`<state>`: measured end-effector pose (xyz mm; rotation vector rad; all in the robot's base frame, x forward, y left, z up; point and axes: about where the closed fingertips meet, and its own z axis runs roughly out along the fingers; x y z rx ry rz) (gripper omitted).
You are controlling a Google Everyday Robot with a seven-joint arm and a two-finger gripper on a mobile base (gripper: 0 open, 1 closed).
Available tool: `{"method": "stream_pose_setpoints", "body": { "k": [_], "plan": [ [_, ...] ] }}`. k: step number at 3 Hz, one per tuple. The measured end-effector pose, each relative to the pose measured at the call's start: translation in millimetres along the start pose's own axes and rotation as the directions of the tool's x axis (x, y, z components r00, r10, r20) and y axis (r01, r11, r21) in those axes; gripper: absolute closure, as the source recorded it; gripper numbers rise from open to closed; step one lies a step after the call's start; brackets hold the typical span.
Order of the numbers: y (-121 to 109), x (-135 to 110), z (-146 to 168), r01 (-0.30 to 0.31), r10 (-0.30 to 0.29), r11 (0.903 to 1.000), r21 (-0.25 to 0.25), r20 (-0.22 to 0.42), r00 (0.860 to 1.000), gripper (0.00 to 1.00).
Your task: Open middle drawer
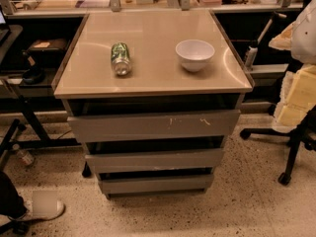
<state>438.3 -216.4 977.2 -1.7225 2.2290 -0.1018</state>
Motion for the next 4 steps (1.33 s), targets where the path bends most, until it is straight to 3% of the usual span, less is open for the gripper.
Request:
{"method": "stream_pose_setpoints", "body": {
  "k": [1, 2, 3, 4],
  "plan": [
    [2, 0, 5, -0.002, 0.002, 1.0000, 0.006, 0.010, 1.000, 0.00],
    [21, -3, 39, -0.001, 0.001, 0.9999, -0.016, 0.047, 0.999, 0.00],
    [45, 1, 119, -0.001, 0.007, 0.9962, -0.087, 0.062, 0.998, 0.00],
    [66, 4, 204, -0.006, 0.016, 0.9860, -0.167, 0.062, 0.998, 0.00]
  ]
}}
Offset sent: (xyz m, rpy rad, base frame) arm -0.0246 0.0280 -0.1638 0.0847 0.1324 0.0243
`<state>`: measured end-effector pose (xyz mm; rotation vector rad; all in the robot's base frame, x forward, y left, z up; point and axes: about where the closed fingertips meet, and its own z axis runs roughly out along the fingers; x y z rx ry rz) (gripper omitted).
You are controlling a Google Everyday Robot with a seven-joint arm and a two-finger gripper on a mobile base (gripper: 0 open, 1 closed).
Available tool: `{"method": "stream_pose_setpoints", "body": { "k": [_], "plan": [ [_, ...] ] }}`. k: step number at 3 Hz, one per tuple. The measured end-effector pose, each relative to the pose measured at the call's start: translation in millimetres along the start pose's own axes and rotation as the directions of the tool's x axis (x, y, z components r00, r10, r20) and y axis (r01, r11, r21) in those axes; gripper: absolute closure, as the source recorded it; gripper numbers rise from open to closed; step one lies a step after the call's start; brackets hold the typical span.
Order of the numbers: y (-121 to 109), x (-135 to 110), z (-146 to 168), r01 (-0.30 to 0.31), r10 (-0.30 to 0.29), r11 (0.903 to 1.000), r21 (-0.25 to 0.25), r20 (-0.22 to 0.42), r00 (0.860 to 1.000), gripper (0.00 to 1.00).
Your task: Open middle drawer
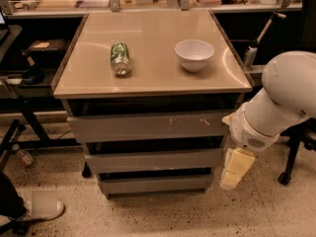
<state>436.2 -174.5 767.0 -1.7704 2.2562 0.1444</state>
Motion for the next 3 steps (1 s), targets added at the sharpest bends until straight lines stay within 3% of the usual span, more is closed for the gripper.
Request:
{"method": "stream_pose_setpoints", "body": {
  "k": [1, 2, 3],
  "plan": [
    [0, 0, 0, 0.000, 0.000, 1.0000, 0.000, 0.000, 1.000, 0.00],
    [9, -1, 30, -0.015, 0.016, 0.9987, -0.048, 0.027, 1.000, 0.00],
    [21, -6, 97, -0.049, 0.059, 0.9910, -0.124, 0.080, 0.995, 0.00]
  ]
}}
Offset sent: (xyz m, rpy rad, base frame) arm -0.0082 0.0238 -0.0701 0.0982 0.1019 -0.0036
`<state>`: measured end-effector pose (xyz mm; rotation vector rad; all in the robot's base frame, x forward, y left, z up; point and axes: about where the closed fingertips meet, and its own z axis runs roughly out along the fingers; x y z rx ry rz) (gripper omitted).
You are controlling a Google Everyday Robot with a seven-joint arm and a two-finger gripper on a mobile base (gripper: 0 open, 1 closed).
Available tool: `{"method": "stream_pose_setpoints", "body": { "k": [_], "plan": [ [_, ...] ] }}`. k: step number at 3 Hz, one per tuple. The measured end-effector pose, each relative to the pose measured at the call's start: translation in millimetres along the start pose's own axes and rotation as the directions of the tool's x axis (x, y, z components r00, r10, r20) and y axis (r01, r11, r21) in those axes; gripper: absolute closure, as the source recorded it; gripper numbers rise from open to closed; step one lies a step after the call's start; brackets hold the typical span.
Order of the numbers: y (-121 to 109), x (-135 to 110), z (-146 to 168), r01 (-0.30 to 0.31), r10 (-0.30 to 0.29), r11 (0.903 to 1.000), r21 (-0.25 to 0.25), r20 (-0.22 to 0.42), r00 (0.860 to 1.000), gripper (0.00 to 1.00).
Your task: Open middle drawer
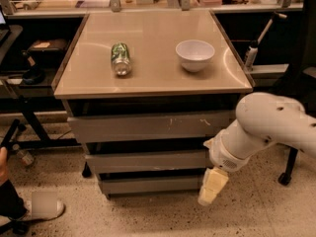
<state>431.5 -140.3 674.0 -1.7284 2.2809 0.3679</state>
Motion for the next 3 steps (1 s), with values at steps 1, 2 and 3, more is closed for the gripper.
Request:
{"method": "stream_pose_setpoints", "body": {
  "k": [1, 2, 3],
  "plan": [
    [-12, -2, 65, -0.024, 0.027, 0.9990, -0.037, 0.060, 0.998, 0.00],
    [-28, -8, 121, -0.036, 0.045, 0.9947, -0.096, 0.094, 0.995, 0.00],
    [-26, -9, 127, -0.044, 0.053, 0.9950, -0.090, 0.103, 0.993, 0.00]
  ]
}}
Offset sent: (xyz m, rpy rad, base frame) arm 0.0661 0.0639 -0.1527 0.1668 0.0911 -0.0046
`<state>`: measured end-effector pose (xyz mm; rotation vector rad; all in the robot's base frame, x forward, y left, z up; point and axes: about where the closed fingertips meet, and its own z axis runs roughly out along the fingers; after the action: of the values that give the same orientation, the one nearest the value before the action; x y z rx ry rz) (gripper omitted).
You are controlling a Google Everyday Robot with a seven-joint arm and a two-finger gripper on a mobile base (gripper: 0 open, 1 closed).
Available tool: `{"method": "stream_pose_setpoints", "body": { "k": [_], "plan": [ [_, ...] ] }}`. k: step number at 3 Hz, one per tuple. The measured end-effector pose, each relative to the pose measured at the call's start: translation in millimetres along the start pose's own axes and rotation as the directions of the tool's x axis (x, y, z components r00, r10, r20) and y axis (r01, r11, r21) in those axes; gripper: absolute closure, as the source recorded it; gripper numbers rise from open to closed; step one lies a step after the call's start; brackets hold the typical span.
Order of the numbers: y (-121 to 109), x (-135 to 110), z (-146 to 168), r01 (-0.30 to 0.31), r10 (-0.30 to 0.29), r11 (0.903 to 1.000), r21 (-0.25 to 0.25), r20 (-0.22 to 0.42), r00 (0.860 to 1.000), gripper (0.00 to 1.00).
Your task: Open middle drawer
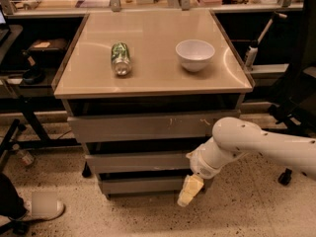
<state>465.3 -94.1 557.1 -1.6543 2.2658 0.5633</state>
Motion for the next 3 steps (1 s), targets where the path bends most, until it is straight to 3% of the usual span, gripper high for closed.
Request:
{"method": "stream_pose_setpoints", "body": {
  "k": [1, 3],
  "plan": [
    [-23, -3, 27, -0.031, 0.030, 0.9986, 0.042, 0.035, 0.999, 0.00],
    [-86, -11, 56, -0.040, 0.027, 0.9894, 0.140, 0.092, 0.995, 0.00]
  ]
}}
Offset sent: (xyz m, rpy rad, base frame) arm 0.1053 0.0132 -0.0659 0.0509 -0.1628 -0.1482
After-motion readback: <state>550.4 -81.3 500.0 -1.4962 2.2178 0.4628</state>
